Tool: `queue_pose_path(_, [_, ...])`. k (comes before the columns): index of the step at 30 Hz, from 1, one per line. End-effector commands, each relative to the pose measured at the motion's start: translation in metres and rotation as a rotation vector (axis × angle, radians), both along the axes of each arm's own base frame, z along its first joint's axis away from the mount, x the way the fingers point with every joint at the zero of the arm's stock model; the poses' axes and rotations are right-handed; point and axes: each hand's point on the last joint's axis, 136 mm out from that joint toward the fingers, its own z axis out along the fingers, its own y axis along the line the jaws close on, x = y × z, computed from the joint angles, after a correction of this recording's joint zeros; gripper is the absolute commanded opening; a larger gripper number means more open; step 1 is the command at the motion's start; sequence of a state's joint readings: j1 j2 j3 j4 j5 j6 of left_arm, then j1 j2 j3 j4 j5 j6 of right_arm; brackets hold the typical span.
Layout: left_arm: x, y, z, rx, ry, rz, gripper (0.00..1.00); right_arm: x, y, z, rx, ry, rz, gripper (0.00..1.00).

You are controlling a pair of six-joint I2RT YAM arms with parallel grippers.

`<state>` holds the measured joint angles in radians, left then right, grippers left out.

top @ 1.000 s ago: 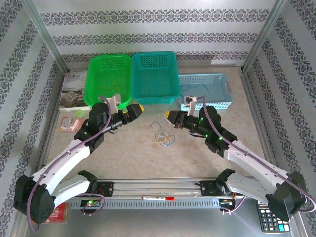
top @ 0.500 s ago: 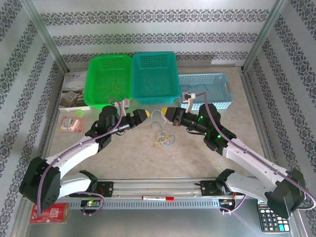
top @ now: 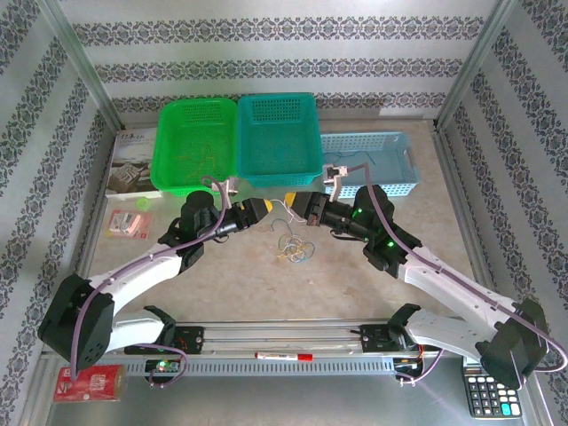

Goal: Untangle the cables

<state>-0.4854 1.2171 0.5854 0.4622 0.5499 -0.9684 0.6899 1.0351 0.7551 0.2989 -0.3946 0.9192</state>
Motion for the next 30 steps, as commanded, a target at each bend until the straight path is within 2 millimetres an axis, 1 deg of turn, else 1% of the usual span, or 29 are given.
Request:
queue_pose_path(1, [-0.004,-0.009,0.009,-0.007,-0.073,-0.044,0.56,-0.004,0.004,0.027,0.056,-0.05,0.019,0.0])
queue_pose_path(3, [-0.004,-0.009,0.007,-0.004,-0.075,-0.045,0.56,-0.005,0.005,0.029,0.06,-0.053,0.022,0.0])
queue_pose_path(12, [-0.003,-0.009,0.009,-0.003,-0.088,-0.04,0.43,-0.008,0.006,0.032,0.069,-0.057,0.03,0.0])
queue_pose_path(17, [-0.002,-0.009,0.011,-0.004,-0.09,-0.039,0.41,-0.009,0.006,0.031,0.068,-0.057,0.029,0.0])
queue_pose_path(18, [-0.002,-0.01,0.01,-0.004,-0.088,-0.04,0.4,-0.01,0.006,0.031,0.068,-0.057,0.031,0.0])
queue_pose_path(24, [-0.001,-0.01,0.011,-0.006,-0.092,-0.041,0.2,-0.009,0.005,0.031,0.066,-0.058,0.024,0.0])
queue_pose_path(26, [-0.002,-0.01,0.012,-0.005,-0.095,-0.04,0.14,-0.008,0.005,0.029,0.062,-0.059,0.02,0.0])
queue_pose_path(28, [-0.002,-0.01,0.014,-0.007,-0.097,-0.04,0.06,-0.007,0.004,0.026,0.054,-0.057,0.012,0.0])
queue_pose_path(30, [-0.003,-0.009,0.018,-0.009,-0.104,-0.04,0.0,-0.003,0.0,0.021,0.044,-0.055,-0.008,0.0])
